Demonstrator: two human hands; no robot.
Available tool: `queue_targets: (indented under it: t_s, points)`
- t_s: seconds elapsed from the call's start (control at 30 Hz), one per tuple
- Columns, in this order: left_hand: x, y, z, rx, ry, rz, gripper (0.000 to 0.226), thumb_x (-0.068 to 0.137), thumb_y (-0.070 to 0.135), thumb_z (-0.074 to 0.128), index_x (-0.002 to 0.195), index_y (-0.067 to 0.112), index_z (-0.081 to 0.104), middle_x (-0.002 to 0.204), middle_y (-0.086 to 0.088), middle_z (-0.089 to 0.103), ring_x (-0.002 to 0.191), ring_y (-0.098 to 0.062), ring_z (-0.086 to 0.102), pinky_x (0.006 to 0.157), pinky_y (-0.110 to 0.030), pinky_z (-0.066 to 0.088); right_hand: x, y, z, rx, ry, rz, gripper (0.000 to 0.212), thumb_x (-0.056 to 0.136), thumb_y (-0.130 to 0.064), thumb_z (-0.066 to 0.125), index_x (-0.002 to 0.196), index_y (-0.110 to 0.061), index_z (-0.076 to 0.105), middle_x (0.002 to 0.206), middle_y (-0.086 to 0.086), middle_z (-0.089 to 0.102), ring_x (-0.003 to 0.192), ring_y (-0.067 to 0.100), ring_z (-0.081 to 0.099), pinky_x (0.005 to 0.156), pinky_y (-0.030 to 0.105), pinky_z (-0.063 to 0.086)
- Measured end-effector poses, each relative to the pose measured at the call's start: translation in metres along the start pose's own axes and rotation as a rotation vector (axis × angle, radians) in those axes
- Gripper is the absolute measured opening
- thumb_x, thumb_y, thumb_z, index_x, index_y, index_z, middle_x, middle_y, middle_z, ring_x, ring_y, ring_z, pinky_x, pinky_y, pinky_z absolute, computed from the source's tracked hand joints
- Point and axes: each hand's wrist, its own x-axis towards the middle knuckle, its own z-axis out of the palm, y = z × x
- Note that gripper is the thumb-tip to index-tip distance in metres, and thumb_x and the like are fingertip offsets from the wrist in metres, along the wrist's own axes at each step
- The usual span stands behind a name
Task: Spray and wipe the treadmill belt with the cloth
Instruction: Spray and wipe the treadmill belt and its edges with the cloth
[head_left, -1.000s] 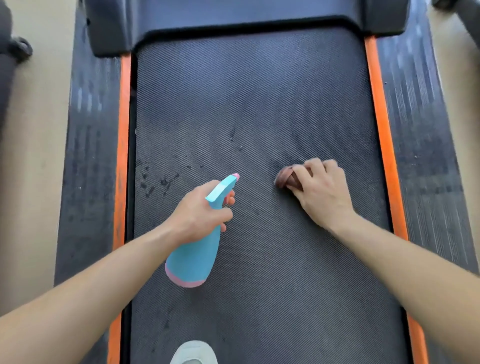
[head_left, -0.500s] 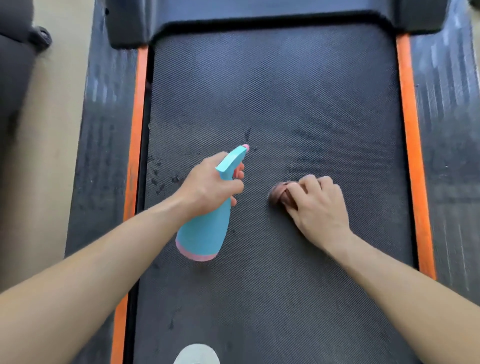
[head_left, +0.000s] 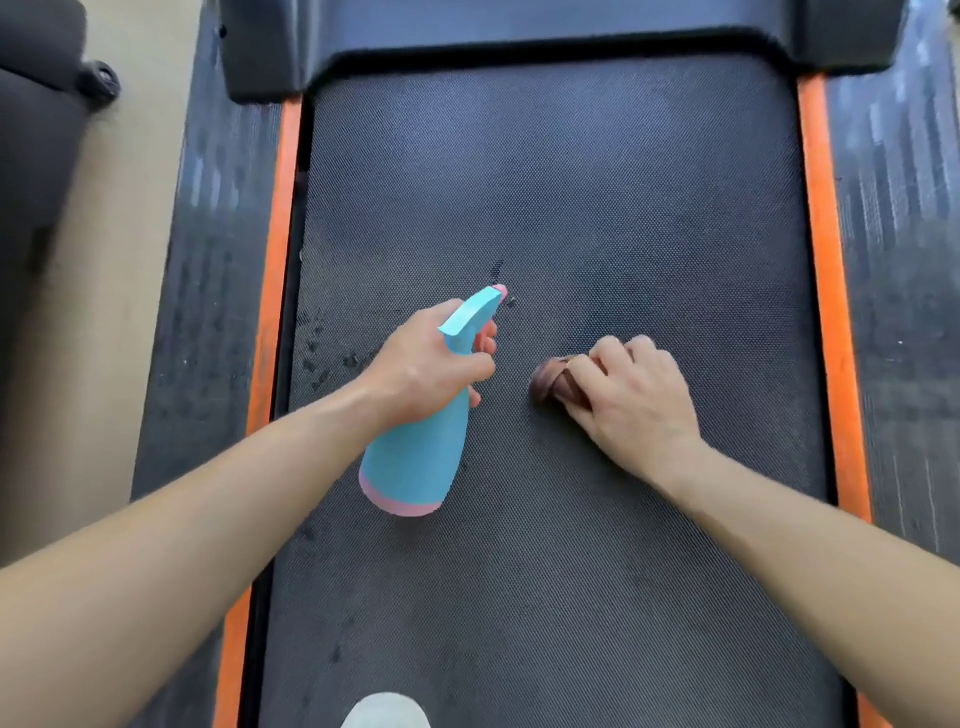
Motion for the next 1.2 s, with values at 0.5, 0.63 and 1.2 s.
queue_targets:
  t_s: [0.5,0.63,1.2]
  points:
    - [-0.007,0.0,0.0,-0.04,0.003,-0.007,0.044,0.088,-0.002,0.063,0.129,0.013,0.065,0.112,-0.006,0.074,0.058,-0.019,0.072,0.061,-0.016,0.054,-0.006,0.004,0.004,0.008,0.003,0.058,0.037,0.091,-0.053,0.058,0.095,-0.017,0.06,0.096,0.01,0.058,0.081,0.034,0.052,0.062,0.044,0.047]
    - [-0.005,0.004,0.006,-0.053,-0.005,-0.007,0.045,0.088,-0.002,0.062,0.129,0.014,0.065,0.114,-0.007,0.073,0.058,-0.017,0.071,0.058,-0.016,0.053,0.058,0.025,0.007,-0.081,0.076,0.309,0.038,0.091,-0.053,0.058,0.097,-0.016,0.061,0.097,0.013,0.057,0.083,0.037,0.054,0.061,0.044,0.048]
    - [0.016,0.028,0.029,-0.077,-0.042,0.067,0.046,0.089,-0.004,0.062,0.131,0.015,0.066,0.113,-0.008,0.073,0.055,-0.013,0.069,0.057,-0.016,0.053,0.008,0.051,0.003,-0.048,0.087,0.373,0.039,0.091,-0.055,0.056,0.101,-0.018,0.063,0.1,0.012,0.058,0.084,0.036,0.053,0.062,0.043,0.048]
